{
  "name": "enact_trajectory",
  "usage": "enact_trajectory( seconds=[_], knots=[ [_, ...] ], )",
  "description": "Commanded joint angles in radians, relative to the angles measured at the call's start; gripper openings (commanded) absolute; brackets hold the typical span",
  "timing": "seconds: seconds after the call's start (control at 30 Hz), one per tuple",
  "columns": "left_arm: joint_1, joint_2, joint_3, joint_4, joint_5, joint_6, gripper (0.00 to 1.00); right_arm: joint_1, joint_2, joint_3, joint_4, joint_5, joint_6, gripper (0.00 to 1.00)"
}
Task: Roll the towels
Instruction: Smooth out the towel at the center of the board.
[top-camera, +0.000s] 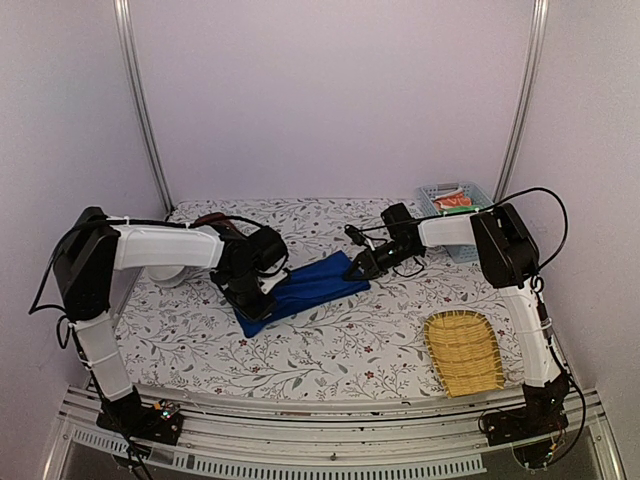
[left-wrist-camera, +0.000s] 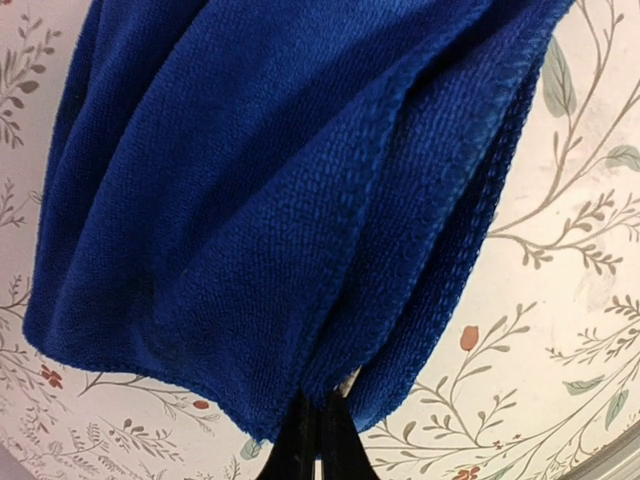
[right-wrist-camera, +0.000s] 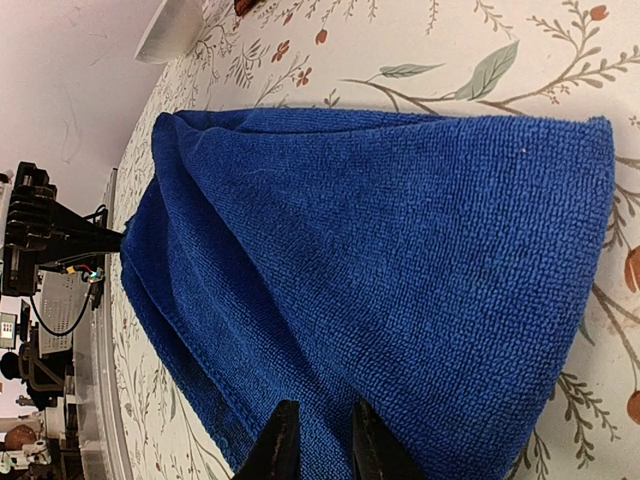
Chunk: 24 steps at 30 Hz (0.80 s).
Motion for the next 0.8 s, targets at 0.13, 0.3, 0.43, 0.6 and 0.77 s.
enact_trajectory(
  seconds=[0.13,0.3,0.43,0.6,0.77],
  knots=[
    [-0.030,-0.006,0.013,-0.070,0.010,0.033,0.06,0.004,0.059,-0.003,-0.034,0.068,0.003,0.22],
    [-0.044,0.001,0.009,-0.065,0.008,0.035,0.07,0.003,0.059,-0.003,-0.034,0.066,0.003,0.22],
    [-0.051,0.004,0.005,-0.068,0.030,0.035,0.00,0.004,0.059,-0.003,-0.034,0.065,0.003,0.22],
    [-0.063,0.010,-0.003,-0.086,0.028,0.020,0.04,0.003,0.058,-0.003,-0.035,0.065,0.001,0.22],
    [-0.064,0.046,-0.012,-0.111,0.035,-0.006,0.12,0.003,0.049,-0.009,-0.042,0.053,0.006,0.22]
  ],
)
